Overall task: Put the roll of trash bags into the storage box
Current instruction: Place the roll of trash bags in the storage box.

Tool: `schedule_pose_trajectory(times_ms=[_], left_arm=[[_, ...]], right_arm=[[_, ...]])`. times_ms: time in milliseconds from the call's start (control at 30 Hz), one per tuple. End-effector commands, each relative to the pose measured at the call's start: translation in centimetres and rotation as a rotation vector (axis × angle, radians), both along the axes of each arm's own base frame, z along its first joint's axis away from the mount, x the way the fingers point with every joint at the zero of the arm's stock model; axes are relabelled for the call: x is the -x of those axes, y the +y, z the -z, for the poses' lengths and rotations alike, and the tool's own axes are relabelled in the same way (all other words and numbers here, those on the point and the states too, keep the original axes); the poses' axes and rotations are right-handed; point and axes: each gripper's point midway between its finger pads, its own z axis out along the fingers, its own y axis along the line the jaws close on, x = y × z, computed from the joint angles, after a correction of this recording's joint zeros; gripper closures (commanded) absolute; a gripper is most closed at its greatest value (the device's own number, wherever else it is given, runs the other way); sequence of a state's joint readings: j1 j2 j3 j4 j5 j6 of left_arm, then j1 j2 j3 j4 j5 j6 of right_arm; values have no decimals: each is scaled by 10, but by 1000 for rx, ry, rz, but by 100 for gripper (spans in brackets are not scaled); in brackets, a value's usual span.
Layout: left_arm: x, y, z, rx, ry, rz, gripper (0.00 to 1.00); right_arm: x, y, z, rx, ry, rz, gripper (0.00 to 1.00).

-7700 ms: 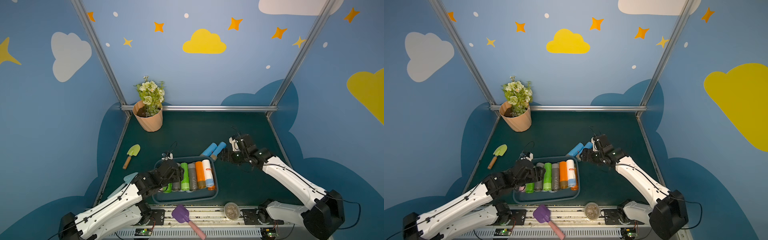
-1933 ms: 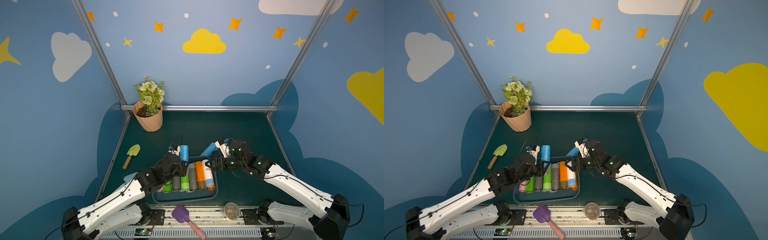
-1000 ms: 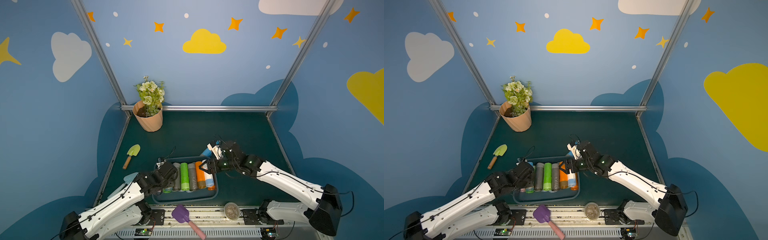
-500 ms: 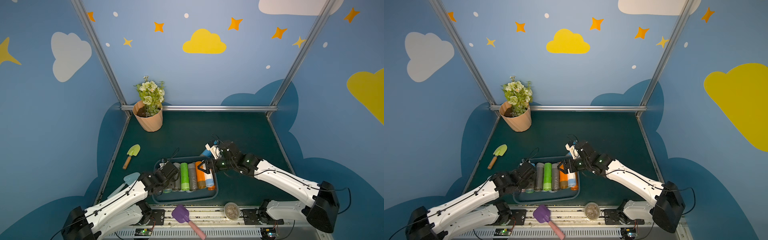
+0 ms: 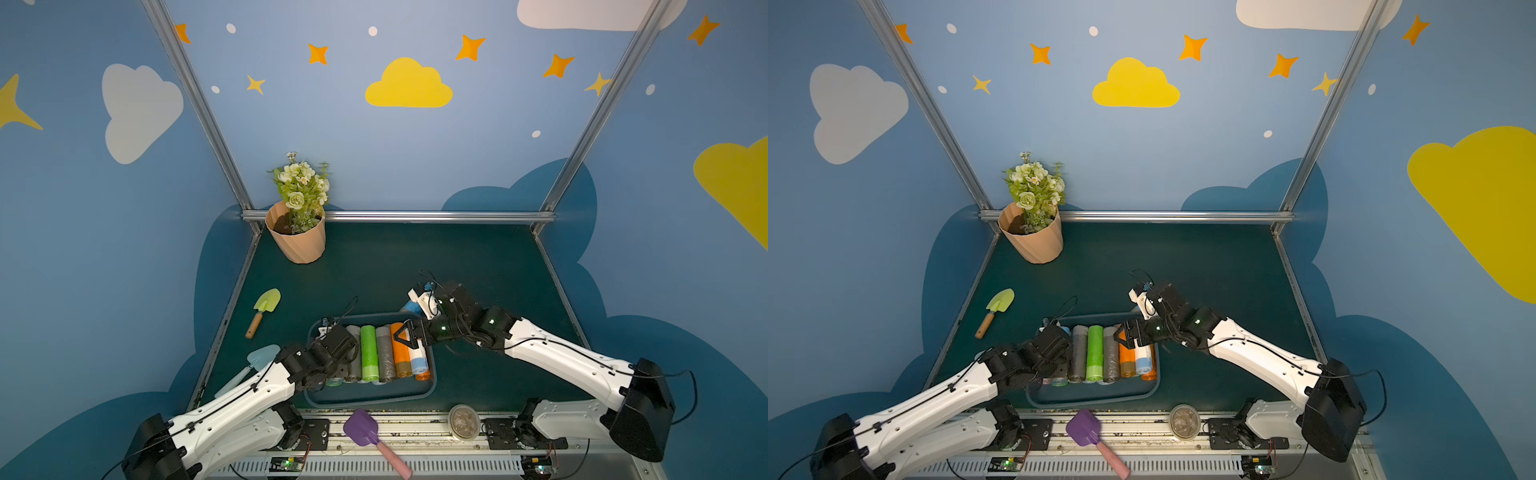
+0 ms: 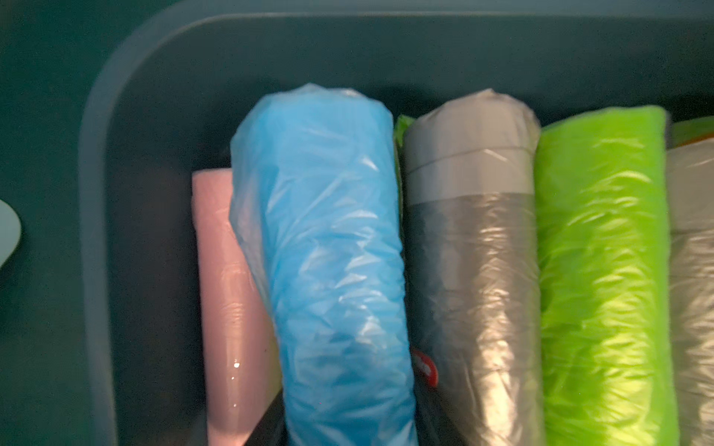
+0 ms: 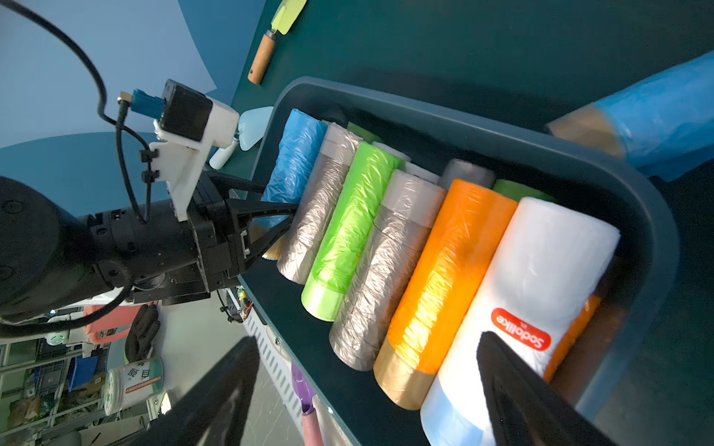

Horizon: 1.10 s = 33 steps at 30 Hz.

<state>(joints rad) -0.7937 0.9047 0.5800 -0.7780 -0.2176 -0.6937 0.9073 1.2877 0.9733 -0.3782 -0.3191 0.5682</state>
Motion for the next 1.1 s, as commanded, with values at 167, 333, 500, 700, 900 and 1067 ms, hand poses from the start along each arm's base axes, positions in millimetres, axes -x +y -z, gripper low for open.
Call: schedule_pose_trajectory(times_ms=[167,333,500,700,900,1067], left_arm=[[-2,3,-6,12,-24,-27,50],[-3,1,-15,19,-34,-23,47],[-5,0,-23,22,-42,-20,44],[-5,-2,-28,53,-57,-18,41],[-7,-4,-34,62,-75,-2,41],[-8,-10,-32,82,-66,3,41]], right_arm=[[-2,6,-11,-4,-22,-16,14],[-6,1,-8,18,-27,17,14],[-13,-11,-4,54,-43,89,14],[-18,-17,-4,60,-43,117,14],[-18,-19,-3,58,-34,125,14],[-18,-19,-1,60,-27,124,14]])
